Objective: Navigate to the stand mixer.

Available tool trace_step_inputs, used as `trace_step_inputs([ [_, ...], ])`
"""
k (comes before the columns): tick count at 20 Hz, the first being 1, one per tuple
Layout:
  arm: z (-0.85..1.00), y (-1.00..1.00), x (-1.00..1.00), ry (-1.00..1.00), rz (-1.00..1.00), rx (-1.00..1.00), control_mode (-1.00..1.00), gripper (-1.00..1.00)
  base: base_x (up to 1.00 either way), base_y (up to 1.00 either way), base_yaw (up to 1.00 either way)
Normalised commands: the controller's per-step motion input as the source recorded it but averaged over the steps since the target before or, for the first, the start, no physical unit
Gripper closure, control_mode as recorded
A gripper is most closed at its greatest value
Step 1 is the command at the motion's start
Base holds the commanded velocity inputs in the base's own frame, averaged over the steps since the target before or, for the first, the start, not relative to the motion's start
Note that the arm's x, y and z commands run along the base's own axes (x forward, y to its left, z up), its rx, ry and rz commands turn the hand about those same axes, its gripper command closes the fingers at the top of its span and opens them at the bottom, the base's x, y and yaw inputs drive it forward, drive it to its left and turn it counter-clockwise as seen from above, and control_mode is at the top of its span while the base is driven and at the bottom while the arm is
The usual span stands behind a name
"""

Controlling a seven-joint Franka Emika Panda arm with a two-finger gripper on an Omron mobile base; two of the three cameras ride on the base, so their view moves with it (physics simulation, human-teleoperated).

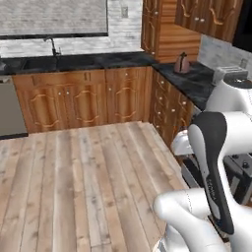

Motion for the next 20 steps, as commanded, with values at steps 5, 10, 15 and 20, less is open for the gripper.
trace_step_inputs([
  [5, 0.00, 0.00, 0.00, 0.00, 0.00, 0.00, 1.00, -1.00, 0.22, 0.16, 0.47],
  [10, 0.00, 0.00, 0.00, 0.00, 0.00, 0.00, 1.00, -1.00, 0.31, 0.21, 0.34],
  [15, 0.00, 0.00, 0.00, 0.00, 0.00, 0.00, 1.00, -1.00, 0.44, 0.19, 0.18],
  [20, 0.00, 0.00, 0.00, 0.00, 0.00, 0.00, 1.00, -1.00, 0.33, 0.06, 0.33],
])
